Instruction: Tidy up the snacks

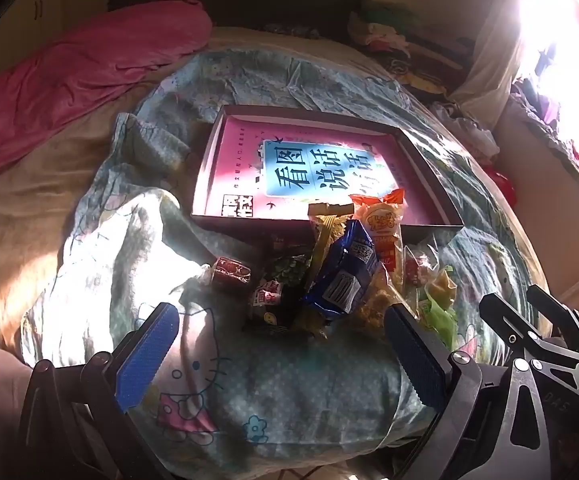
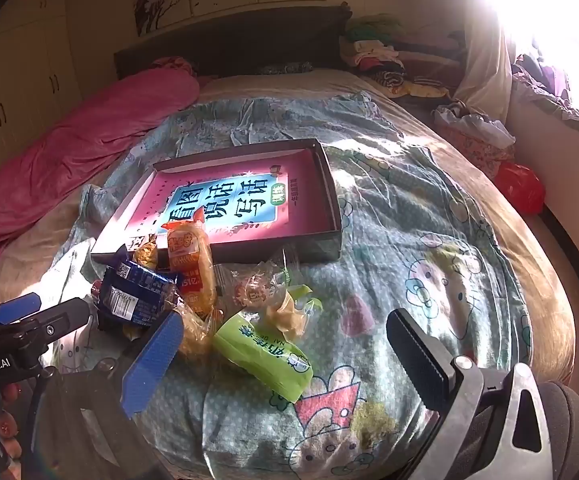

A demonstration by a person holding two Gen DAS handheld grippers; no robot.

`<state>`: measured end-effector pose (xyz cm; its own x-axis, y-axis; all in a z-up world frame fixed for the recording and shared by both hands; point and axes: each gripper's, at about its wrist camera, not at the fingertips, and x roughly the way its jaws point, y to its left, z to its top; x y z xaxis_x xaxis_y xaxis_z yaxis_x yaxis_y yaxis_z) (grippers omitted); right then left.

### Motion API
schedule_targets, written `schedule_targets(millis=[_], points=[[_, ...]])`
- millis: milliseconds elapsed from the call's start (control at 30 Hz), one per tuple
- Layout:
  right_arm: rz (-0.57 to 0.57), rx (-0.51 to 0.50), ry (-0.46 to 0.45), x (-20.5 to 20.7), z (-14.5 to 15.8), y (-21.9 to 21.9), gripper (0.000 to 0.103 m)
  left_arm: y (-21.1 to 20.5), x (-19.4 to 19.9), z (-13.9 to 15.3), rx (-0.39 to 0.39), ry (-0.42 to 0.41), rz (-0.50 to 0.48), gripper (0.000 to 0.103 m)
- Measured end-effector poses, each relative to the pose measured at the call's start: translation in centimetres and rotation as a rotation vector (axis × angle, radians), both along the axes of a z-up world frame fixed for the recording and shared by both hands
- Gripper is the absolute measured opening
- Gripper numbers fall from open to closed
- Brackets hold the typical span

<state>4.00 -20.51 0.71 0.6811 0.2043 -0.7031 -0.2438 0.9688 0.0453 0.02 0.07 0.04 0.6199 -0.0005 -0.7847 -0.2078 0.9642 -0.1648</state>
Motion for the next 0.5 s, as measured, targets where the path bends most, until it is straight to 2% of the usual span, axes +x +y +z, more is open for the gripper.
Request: schedule_targets(millis=[500], points=[[0.000, -0.001, 0.001, 0.08, -0.04, -0.13, 0.102, -0.18, -0.08, 0.01, 0.002, 0.003, 0.000, 0.102]])
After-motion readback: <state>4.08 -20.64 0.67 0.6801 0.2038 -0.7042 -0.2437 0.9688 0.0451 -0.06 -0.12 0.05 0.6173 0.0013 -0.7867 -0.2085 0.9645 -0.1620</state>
